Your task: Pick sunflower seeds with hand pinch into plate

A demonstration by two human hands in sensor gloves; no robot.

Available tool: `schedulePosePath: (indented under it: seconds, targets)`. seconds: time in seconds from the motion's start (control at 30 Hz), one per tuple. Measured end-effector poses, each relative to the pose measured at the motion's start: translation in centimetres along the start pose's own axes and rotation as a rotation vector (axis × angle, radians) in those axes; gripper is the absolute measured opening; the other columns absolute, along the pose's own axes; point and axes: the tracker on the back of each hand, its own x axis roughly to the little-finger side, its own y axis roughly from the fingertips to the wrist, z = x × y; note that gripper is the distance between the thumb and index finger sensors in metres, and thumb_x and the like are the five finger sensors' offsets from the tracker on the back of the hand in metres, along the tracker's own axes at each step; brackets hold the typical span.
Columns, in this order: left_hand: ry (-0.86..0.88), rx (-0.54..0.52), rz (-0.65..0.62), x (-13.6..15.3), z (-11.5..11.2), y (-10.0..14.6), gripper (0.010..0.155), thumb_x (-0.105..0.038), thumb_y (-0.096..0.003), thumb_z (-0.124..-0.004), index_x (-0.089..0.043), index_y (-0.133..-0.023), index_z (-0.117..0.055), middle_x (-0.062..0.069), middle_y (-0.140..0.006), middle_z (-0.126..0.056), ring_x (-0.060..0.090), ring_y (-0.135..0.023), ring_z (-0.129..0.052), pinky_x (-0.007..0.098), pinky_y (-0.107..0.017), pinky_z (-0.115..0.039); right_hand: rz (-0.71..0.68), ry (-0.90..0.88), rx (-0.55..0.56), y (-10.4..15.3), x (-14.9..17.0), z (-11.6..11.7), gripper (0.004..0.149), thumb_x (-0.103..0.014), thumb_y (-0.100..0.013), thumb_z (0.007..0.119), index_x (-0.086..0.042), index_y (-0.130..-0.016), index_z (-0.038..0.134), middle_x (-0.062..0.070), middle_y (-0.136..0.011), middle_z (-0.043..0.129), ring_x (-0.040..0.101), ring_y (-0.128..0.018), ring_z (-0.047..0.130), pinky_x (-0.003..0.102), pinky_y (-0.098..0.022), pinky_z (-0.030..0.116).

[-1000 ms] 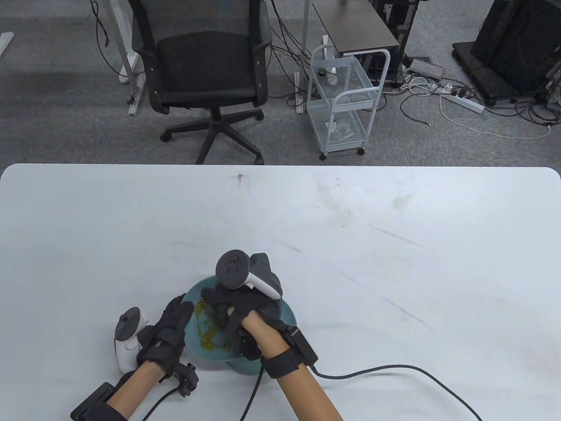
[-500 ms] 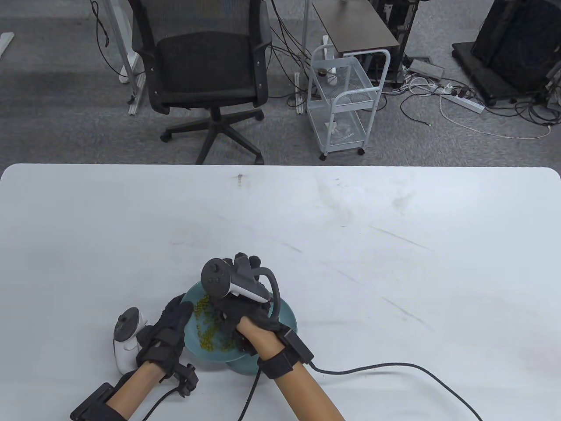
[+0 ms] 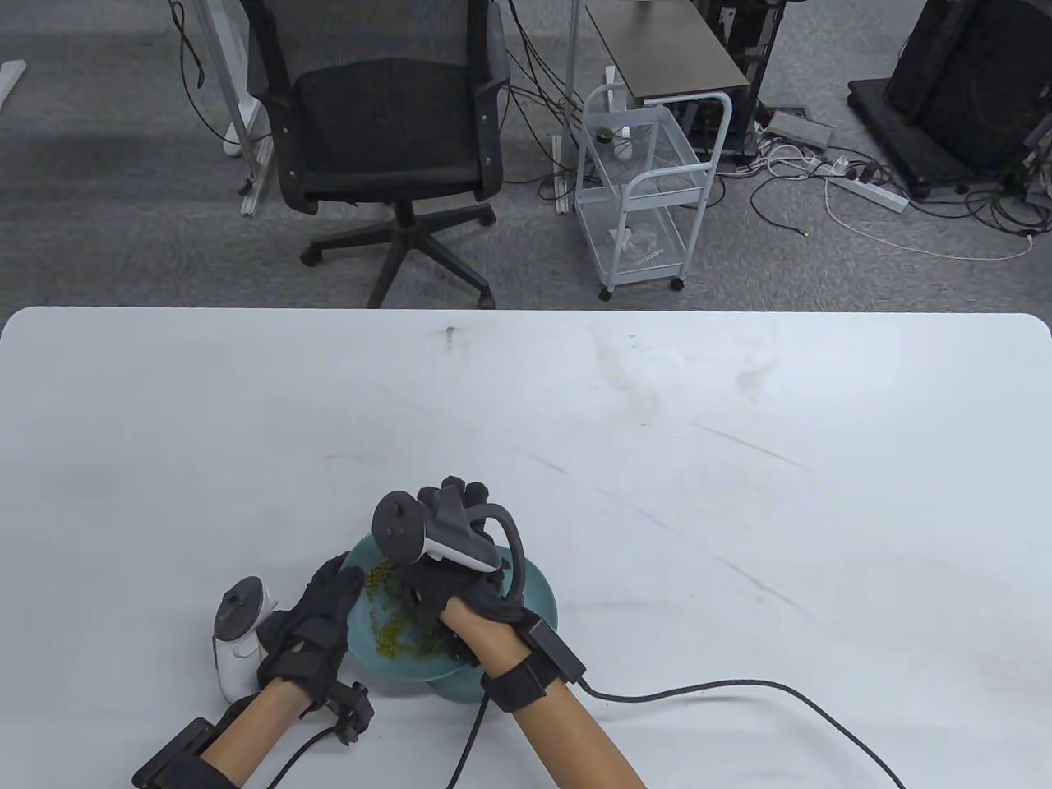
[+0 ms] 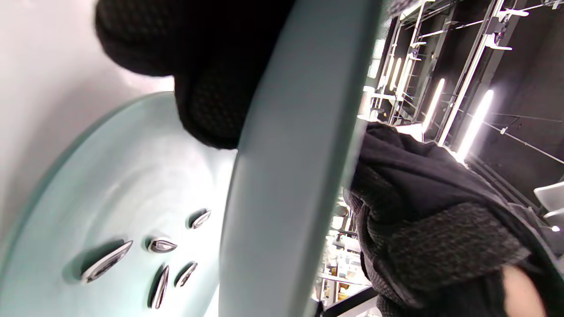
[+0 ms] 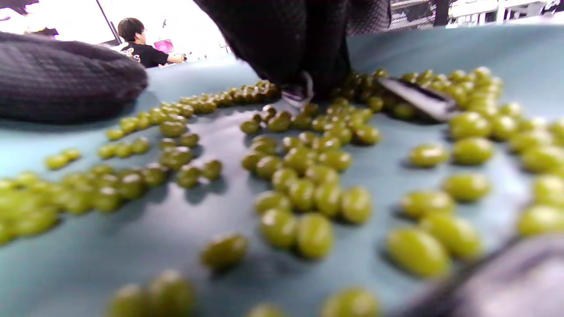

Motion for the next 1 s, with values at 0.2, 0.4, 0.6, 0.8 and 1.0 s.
schedulePosePath:
  seconds: [0.2,0.4,0.6,0.8,1.0]
  targets:
    - [-0.008,-0.012,-0.003,0.0,0.1,0.0,0.051,-0.041,-0.0614,-0.058,-0.016,-0.103,-0.041,0.013,-0.081,-0.081,0.026,-0.046,-0.099,0.038,-0.035,-0.082,-0.005,0.028,0.003,0.0,-0.3,0.1,0.034,-0.015,-0.051,0.089,0.009,-0.075,0.087,0.037,-0.107,0.052,0.068,-0.096,0.035,0.08,-0.063,0.026]
    - [-0.007,-0.006,-0.006,0.0,0.2,-0.1,0.051,-0.042,-0.0616,-0.058,-0.018,-0.103,-0.04,0.012,-0.082,-0.08,0.026,-0.047,-0.098,0.038,-0.036,-0.081,-0.018,-0.012,0.028,0.1,0.0,-0.1,0.034,-0.015,-0.05,0.089,0.01,-0.073,0.088,0.037,-0.106,0.053,0.068,-0.096,0.037,0.08,-0.063,0.027]
    - [0.011,-0.042,-0.002,0.0,1.0,-0.1,0.051,-0.043,-0.0621,-0.057,-0.019,-0.104,-0.039,0.011,-0.083,-0.08,0.025,-0.048,-0.098,0.037,-0.037,-0.081,-0.027,-0.135,0.08,0.7,0.6,-1.7,0.034,-0.015,-0.051,0.089,0.01,-0.073,0.088,0.037,-0.106,0.053,0.068,-0.096,0.036,0.08,-0.064,0.027]
    - [0.028,-0.137,0.011,0.0,2.5,0.0,0.051,-0.043,-0.0625,-0.055,-0.02,-0.104,-0.037,0.01,-0.084,-0.079,0.023,-0.049,-0.098,0.036,-0.037,-0.081,0.007,-0.234,0.17,2.4,2.6,-4.6,0.034,-0.015,-0.051,0.088,0.01,-0.073,0.088,0.038,-0.106,0.052,0.068,-0.096,0.036,0.08,-0.063,0.027]
    - [0.05,-0.195,0.003,-0.3,3.6,0.1,0.05,-0.044,-0.0624,-0.054,-0.024,-0.105,-0.037,0.009,-0.085,-0.079,0.022,-0.05,-0.098,0.035,-0.038,-0.081,0.101,-0.278,0.175,3.7,5.8,-4.8,0.034,-0.015,-0.051,0.088,0.01,-0.073,0.088,0.038,-0.107,0.051,0.068,-0.095,0.035,0.08,-0.063,0.027]
